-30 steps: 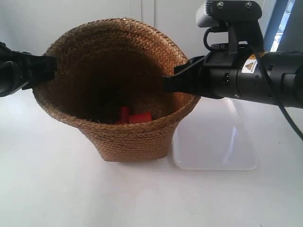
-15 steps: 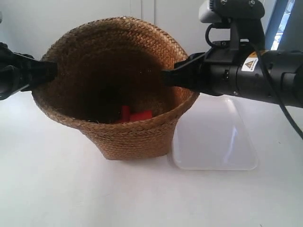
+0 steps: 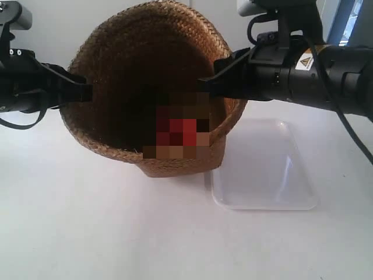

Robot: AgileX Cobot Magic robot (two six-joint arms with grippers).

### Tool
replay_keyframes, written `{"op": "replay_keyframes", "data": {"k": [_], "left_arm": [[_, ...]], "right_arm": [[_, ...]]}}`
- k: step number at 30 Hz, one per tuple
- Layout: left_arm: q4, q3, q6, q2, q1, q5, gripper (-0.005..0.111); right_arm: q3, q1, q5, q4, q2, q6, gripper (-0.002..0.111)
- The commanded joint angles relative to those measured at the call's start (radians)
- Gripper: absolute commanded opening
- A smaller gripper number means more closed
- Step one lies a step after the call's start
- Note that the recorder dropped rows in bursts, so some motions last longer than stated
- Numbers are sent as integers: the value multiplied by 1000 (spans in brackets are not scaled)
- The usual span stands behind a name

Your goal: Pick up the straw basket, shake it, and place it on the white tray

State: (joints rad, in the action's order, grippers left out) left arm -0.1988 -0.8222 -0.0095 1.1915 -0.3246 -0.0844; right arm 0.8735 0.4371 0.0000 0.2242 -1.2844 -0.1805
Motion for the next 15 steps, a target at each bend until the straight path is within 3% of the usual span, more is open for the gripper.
{"op": "replay_keyframes", "data": {"k": [1,9,15], "left_arm": [[33,-6,55,-6,-8,-17,0],[33,-6,62,-6,-8,-20,0],[33,-6,90,-29,-8,-71,0]], "right_arm": [[-36,-1,-58,-35,1,2,0],[-43,-1,74,-35,3,29,0],[-21,-21,75,-38,5,55,0]]}}
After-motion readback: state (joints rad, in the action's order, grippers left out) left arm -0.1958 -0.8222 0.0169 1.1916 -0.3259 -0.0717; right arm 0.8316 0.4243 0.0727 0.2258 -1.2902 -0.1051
